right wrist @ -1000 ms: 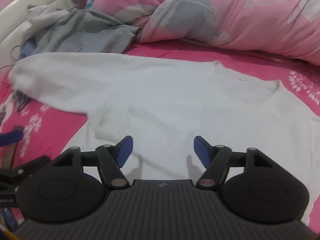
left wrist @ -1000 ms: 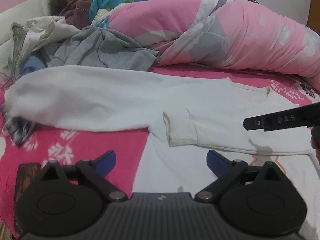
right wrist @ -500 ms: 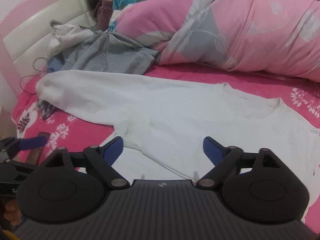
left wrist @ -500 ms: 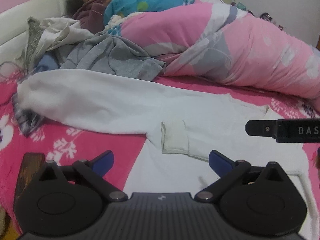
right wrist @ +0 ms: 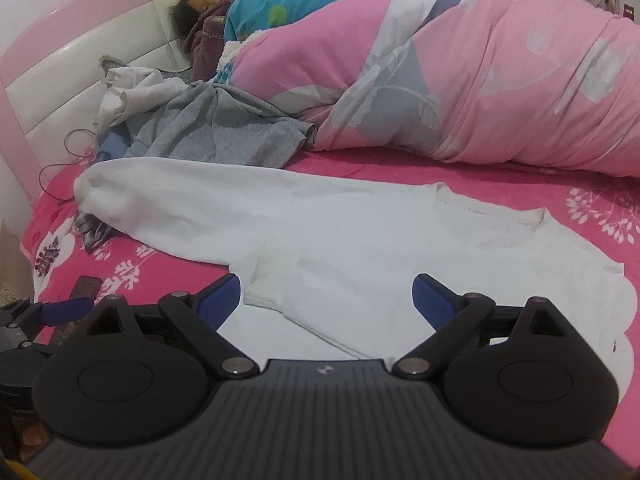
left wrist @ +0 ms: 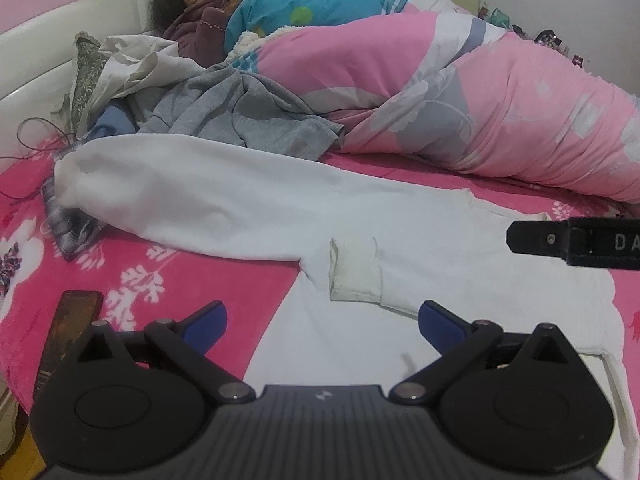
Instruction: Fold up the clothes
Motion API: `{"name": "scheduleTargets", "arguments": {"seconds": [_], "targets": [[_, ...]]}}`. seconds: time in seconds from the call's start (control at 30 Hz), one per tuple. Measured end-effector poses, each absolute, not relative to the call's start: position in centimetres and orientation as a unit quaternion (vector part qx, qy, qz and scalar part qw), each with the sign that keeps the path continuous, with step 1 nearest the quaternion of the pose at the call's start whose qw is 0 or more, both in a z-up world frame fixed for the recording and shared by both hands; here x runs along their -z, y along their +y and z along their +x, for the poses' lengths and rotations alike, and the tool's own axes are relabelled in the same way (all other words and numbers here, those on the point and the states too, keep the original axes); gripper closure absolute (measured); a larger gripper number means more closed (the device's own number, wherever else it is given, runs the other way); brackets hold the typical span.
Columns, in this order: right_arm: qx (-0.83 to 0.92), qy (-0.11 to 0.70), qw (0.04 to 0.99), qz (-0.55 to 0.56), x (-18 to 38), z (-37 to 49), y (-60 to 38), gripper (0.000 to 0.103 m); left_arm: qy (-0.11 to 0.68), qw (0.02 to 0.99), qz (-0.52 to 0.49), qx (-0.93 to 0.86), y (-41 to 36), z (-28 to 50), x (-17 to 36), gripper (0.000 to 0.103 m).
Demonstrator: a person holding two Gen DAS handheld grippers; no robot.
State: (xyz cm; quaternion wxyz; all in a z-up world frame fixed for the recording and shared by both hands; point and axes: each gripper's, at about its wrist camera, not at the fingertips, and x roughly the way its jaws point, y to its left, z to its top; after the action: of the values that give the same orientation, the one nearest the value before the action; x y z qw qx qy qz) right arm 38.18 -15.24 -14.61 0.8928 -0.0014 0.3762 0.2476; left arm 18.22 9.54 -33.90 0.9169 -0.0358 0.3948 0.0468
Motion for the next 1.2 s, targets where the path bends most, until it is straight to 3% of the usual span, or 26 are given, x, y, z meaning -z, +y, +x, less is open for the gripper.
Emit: {"name": "scheduleTargets", "arguments": {"seconds": [0.4, 0.87, 1.2], "targets": [[-0.256, 0.339, 0.905, 0.022, 12.3, 38.4, -14.8, 0.01, 0.378, 0.925, 0.008, -0.044, 10.0, 20.8, 30.0, 0.0], [-0.167, 0.377, 0.911, -0.009, 13.2, 39.0, -13.9, 0.01, 0.521, 0.852, -0.013, -0.058, 9.3, 24.0, 35.8, 0.001], [-0.125, 0.388, 0.913, -0.013, 13.4, 38.9, -15.0, 0.01, 0.531, 0.844, -0.037, -0.06, 9.5, 25.1, 36.1, 0.001]]}}
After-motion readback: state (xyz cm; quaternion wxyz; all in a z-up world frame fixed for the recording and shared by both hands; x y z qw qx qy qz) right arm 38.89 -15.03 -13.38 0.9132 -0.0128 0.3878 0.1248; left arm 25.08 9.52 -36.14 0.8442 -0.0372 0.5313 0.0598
